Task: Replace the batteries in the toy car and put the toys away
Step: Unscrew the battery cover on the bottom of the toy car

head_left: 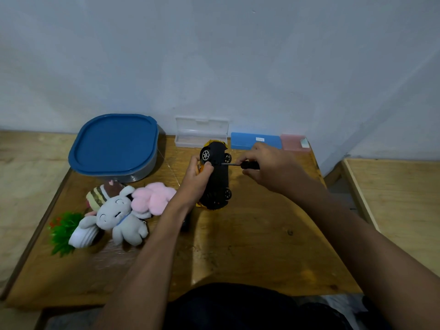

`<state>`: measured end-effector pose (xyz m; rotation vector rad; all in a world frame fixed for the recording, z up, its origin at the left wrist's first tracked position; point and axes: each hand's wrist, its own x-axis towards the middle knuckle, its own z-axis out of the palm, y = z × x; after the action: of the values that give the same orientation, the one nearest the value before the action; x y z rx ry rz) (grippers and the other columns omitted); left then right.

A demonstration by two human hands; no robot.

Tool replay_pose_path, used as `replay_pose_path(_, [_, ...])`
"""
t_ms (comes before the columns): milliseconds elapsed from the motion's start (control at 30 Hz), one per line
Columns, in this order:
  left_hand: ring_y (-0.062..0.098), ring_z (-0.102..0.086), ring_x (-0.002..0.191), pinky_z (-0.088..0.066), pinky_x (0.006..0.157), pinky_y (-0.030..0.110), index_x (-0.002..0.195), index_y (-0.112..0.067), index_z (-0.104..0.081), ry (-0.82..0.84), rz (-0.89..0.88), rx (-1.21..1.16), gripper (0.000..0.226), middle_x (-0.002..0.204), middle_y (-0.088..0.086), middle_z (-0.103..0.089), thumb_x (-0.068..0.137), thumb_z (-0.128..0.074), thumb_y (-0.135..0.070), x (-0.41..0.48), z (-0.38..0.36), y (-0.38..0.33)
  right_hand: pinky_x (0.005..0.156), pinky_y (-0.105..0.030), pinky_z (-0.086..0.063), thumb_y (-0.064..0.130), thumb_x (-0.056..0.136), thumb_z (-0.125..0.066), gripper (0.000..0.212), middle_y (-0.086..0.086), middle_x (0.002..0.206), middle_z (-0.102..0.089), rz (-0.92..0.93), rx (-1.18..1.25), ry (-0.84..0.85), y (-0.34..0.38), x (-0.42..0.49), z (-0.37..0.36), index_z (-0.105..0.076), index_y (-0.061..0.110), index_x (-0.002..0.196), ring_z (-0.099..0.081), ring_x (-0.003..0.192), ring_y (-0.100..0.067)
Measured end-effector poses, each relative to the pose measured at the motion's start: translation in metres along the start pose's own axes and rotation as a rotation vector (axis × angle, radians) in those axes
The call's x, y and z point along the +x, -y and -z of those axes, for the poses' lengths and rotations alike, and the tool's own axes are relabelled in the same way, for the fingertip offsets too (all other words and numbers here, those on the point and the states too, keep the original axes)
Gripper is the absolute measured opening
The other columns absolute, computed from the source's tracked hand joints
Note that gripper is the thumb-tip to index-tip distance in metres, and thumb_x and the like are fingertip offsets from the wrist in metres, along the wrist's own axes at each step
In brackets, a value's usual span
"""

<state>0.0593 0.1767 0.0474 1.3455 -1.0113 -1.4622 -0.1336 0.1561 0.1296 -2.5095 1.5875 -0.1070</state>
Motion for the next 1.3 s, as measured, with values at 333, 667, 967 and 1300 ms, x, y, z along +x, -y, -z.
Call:
replay_pose_path(333, [0.033,-0.065,0.105,-0.055,0.09,0.054,0.124,-0.028,-0.045,0.001,0.005,0.016,0.023,0.117,0.019,-0.063,0.101,-0.046,-0.03,0.0,-0.002,-0.001,0.059,-0.03,-0.048,0.049,0.097,-0.041,0.037,0.004,0.075,-0.061,-0.09,0.002,0.04,-0.001,0.003,-0.007,-0.068,0.024,0.092,-0.058,0.071,-0.015])
replay_pose_path(667, [0.033,-0.065,0.105,-0.056,0.089,0.054,0.126,-0.026,-0.045,0.011,0.009,0.014,0.046,0.117,0.02,-0.062,0.084,-0.05,-0.042,-0.004,-0.004,-0.004,0.066,-0.03,-0.05,0.045,0.09,-0.058,0.022,0.008,0.097,-0.07,0.025,0.019,-0.127,-0.003,-0.002,-0.018,-0.06,0.033,0.109,-0.064,0.091,-0.016])
replay_pose_path(967, [0.033,-0.065,0.104,-0.057,0.088,0.051,0.128,-0.023,-0.043,0.005,0.014,0.02,0.028,0.115,0.019,-0.062,0.101,-0.046,-0.029,0.0,-0.001,0.001,0.065,-0.028,-0.048,0.051,0.093,-0.051,0.028,0.006,0.096,-0.066,-0.031,-0.056,-0.095,-0.002,0.002,-0.017,-0.066,0.032,0.106,-0.06,0.087,-0.013])
replay_pose_path(1300, [0.033,-0.065,0.105,-0.058,0.085,0.048,0.126,-0.025,-0.044,0.006,0.01,0.02,0.027,0.115,0.019,-0.062,0.1,-0.047,-0.032,0.001,0.0,0.002,0.05,-0.023,-0.027,0.061,0.093,-0.039,0.041,0.01,0.08,-0.058,-0.042,-0.078,-0.081,0.003,0.002,-0.014,-0.066,0.033,0.105,-0.056,0.079,-0.013])
